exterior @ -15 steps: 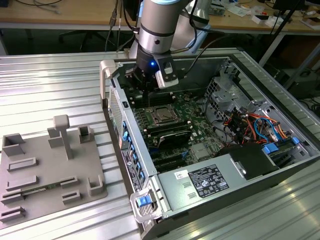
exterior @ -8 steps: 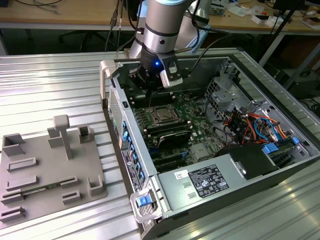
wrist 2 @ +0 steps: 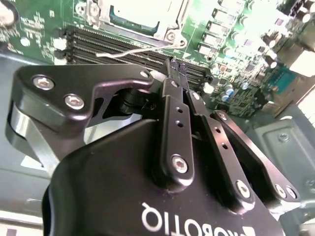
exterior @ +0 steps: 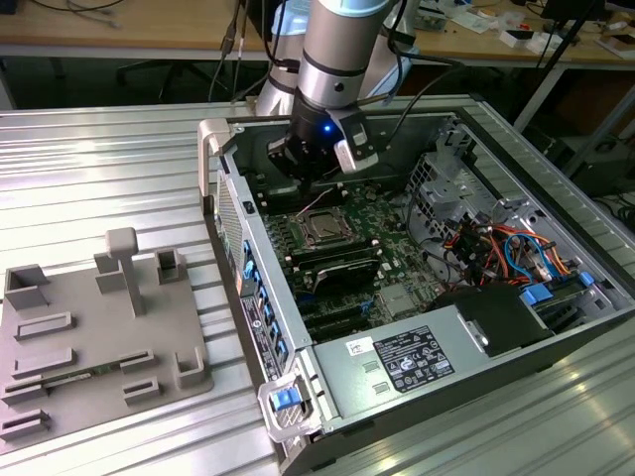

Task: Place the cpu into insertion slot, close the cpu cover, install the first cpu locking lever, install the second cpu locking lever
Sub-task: 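Install the first cpu locking lever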

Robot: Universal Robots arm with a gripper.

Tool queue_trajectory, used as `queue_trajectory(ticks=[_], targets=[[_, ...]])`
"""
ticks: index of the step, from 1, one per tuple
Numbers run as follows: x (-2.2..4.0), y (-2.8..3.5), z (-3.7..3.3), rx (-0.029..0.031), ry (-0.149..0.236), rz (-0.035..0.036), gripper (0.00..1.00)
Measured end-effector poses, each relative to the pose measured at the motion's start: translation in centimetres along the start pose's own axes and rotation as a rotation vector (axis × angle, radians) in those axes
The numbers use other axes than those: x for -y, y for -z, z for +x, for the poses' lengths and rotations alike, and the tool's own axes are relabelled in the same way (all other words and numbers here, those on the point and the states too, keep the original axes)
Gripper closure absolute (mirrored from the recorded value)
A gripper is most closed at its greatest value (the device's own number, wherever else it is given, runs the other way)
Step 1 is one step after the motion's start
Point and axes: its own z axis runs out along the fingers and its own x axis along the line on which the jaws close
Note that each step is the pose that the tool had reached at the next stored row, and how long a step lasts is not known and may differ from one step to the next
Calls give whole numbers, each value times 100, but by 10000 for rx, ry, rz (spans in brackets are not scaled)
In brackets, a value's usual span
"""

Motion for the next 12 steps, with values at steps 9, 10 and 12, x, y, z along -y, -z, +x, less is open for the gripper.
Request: queue_trajectory(ticks=[9,10,12], targets=[[-6,-20,-34,-55,1038,-15,89],[-6,-20,-35,-55,1043,-16,89],[-6,-20,-35,-55,1049,-15,89]])
